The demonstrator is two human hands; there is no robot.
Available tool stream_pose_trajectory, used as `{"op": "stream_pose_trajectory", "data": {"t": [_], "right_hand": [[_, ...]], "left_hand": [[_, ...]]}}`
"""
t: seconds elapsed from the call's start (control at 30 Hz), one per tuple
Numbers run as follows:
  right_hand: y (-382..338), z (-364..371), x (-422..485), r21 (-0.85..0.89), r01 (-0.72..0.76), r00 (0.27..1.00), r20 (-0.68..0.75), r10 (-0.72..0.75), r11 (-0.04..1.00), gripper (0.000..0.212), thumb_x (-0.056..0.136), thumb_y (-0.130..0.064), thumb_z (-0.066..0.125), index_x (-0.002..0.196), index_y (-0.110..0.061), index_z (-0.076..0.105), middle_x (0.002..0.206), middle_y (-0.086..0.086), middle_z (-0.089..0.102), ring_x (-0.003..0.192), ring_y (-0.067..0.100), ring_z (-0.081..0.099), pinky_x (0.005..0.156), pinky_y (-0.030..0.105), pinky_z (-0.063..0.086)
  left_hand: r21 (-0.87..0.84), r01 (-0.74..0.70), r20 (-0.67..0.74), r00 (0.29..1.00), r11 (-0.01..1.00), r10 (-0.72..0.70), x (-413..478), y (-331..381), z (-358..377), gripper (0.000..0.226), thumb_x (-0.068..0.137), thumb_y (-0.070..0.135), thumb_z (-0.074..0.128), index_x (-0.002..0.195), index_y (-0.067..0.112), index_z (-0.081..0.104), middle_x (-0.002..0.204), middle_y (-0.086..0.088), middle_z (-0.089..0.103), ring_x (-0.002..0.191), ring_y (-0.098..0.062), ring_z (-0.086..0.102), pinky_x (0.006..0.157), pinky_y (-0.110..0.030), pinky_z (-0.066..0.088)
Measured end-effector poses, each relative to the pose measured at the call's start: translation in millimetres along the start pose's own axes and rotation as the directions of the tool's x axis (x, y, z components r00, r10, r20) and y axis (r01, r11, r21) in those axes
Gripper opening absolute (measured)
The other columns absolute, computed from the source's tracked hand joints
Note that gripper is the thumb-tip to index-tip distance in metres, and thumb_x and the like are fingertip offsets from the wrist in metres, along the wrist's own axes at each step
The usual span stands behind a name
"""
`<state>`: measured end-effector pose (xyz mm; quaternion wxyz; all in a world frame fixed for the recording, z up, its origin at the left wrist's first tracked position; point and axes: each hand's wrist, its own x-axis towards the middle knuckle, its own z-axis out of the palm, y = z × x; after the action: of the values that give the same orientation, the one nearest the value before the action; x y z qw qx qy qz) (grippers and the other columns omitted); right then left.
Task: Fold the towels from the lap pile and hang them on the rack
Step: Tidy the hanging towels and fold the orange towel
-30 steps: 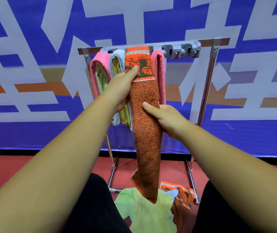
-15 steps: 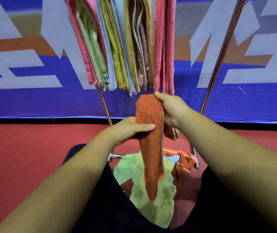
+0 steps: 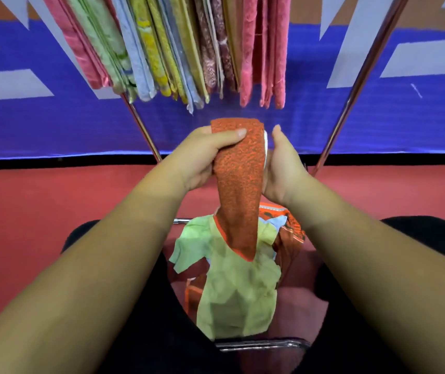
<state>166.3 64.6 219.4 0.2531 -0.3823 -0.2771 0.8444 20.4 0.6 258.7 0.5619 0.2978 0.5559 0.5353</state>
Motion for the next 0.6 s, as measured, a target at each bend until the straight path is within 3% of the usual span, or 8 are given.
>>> {"op": "stream_pose_trajectory", "data": {"t": [0.13,0.23,0.3,0.4,0.5,0.6], "right_hand": [[2.5,4.0,27.5,-0.177,0.009,1.000,-0.022,-0.013,0.984,0.101,0.096,-0.084,0.033,0.142,0.000,0.064,0.135,0.027,0.068,0.130,0.044,0.063,0.119,0.056,0.044],[3.8,7.6,33.9,-0.329,0.085,0.996,0.011,-0.086,0.940,0.064,0.099,-0.064,0.056,0.129,-0.011,0.074,0.125,0.017,0.076,0.121,0.034,0.071,0.116,0.053,0.048],[3.8,9.7,35.7,-0.489,0.104,0.994,0.018,-0.109,0.866,0.048,0.092,-0.055,0.067,0.114,-0.015,0.079,0.112,0.010,0.081,0.109,0.028,0.077,0.111,0.053,0.053],[2.8,6.8,34.6,-0.725,0.150,0.984,0.046,-0.170,0.672,0.031,0.086,-0.044,0.070,0.099,-0.017,0.079,0.097,0.002,0.083,0.094,0.024,0.079,0.101,0.052,0.059],[7.2,0.2,35.1,-0.837,0.068,0.979,-0.049,-0.198,0.543,0.035,0.080,-0.042,0.072,0.110,-0.023,0.070,0.101,-0.005,0.079,0.095,0.016,0.075,0.095,0.040,0.060],[20.3,-18.0,48.2,-0.894,-0.076,0.955,-0.192,-0.225,0.443,0.058,0.068,-0.049,0.077,0.114,-0.015,0.066,0.107,0.006,0.074,0.086,0.016,0.067,0.069,0.030,0.050]], "left_hand": [[-0.225,0.053,-0.036,0.997,0.973,-0.063,22.3,8.0,-16.2,0.037,0.099,-0.003,0.052,0.135,-0.007,0.063,0.108,-0.019,0.075,0.094,-0.027,0.076,0.087,-0.039,0.064],[-0.341,0.107,-0.017,0.993,0.934,-0.120,35.6,11.6,-29.0,0.047,0.098,-0.004,0.040,0.140,-0.012,0.057,0.119,-0.027,0.069,0.105,-0.036,0.072,0.099,-0.047,0.061],[-0.403,0.128,-0.004,0.990,0.906,-0.142,41.7,12.6,-34.1,0.045,0.098,-0.003,0.036,0.136,-0.011,0.058,0.120,-0.030,0.067,0.109,-0.039,0.070,0.101,-0.052,0.059],[-0.461,0.109,-0.031,0.990,0.881,-0.139,49.1,10.4,-39.6,0.042,0.101,-0.004,0.037,0.137,-0.011,0.057,0.118,-0.030,0.068,0.111,-0.040,0.069,0.098,-0.057,0.059],[-0.530,0.059,-0.091,0.988,0.846,-0.127,53.6,6.5,-43.1,0.042,0.102,-0.008,0.035,0.138,-0.015,0.055,0.125,-0.031,0.070,0.115,-0.042,0.070,0.093,-0.058,0.061],[-0.621,0.013,-0.135,0.983,0.784,-0.123,53.9,3.3,-41.5,0.042,0.103,-0.011,0.034,0.140,-0.016,0.052,0.136,-0.034,0.063,0.130,-0.045,0.063,0.098,-0.061,0.055]]}}
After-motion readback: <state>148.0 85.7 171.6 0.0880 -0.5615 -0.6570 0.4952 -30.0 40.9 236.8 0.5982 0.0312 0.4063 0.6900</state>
